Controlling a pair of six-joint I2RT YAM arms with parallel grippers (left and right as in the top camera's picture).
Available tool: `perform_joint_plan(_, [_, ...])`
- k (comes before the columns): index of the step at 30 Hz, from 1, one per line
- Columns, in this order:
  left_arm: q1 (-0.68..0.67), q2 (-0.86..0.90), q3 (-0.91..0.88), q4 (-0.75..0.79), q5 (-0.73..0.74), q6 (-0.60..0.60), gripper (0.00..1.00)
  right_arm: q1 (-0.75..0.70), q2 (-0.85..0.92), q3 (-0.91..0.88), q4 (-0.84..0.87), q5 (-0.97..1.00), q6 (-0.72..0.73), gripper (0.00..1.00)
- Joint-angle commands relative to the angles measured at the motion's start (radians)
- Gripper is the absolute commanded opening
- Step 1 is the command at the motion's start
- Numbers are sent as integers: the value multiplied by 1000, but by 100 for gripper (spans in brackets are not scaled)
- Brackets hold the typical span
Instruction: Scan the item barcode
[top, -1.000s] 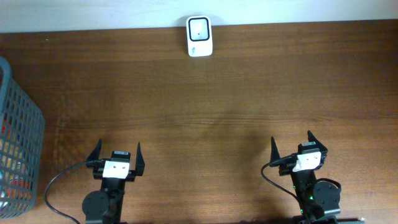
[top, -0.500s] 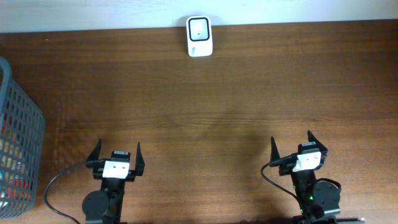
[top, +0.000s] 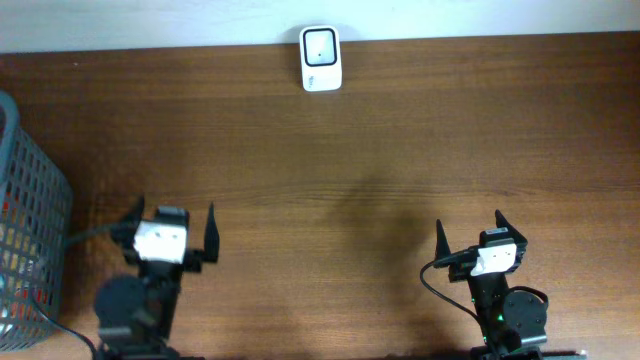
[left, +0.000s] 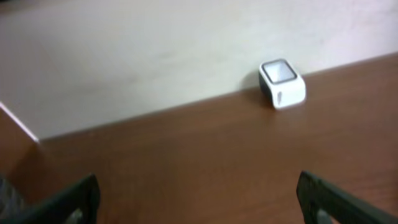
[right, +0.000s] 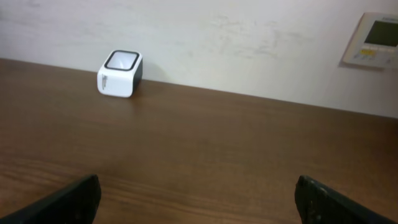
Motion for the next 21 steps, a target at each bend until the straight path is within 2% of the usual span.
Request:
perform_joint_plan(1, [-6, 259, 311, -159, 51, -9, 99, -5, -4, -7, -4, 16, 0, 98])
perform_joint_plan(3, [-6, 443, 543, -348, 54, -9, 99, -5, -4, -7, -4, 16, 0, 98])
perform_joint_plan(4, [-6, 581, 733, -519, 76, -9, 99, -5, -4, -7, -4, 16, 0, 98])
perform_joint_plan(5, [-6, 655, 838, -609, 89, -9, 99, -5, -4, -7, -4, 16, 0, 99])
perform_joint_plan(8, [-6, 886, 1179, -844, 232, -9, 99, -5, -4, -7, -4, 16, 0, 98])
perform_joint_plan(10, [-6, 956, 1260, -862, 226, -8, 99, -5, -5, -7, -4, 16, 0, 98])
perform_joint_plan(12, [0, 982, 1262, -800, 205, -9, 99, -5, -4, -7, -4, 16, 0, 99])
perform_joint_plan(13, [11, 979, 1266, -784, 165, -31, 99, -5, -4, -7, -4, 16, 0, 98])
perform_joint_plan(14, [44, 977, 1286, -782, 65, -133, 99, -5, -4, -7, -4, 16, 0, 98])
perform_joint_plan(15, [109, 975, 1312, -791, -56, -272, 99, -5, -4, -7, -4, 16, 0, 98])
perform_joint_plan(16, [175, 970, 1321, -795, -117, -344, 99, -5, -4, -7, -4, 16, 0, 98])
perform_joint_plan(17, [239, 963, 1321, -795, -147, -383, 99, -5, -4, -7, -4, 16, 0, 98])
perform_joint_plan(20, [546, 966, 1321, -802, -166, -475, 99, -5, -4, -7, -4, 16, 0, 98])
perform_joint_plan(21, [591, 967, 1321, -801, -166, -488, 99, -5, -5, -7, -4, 16, 0, 98])
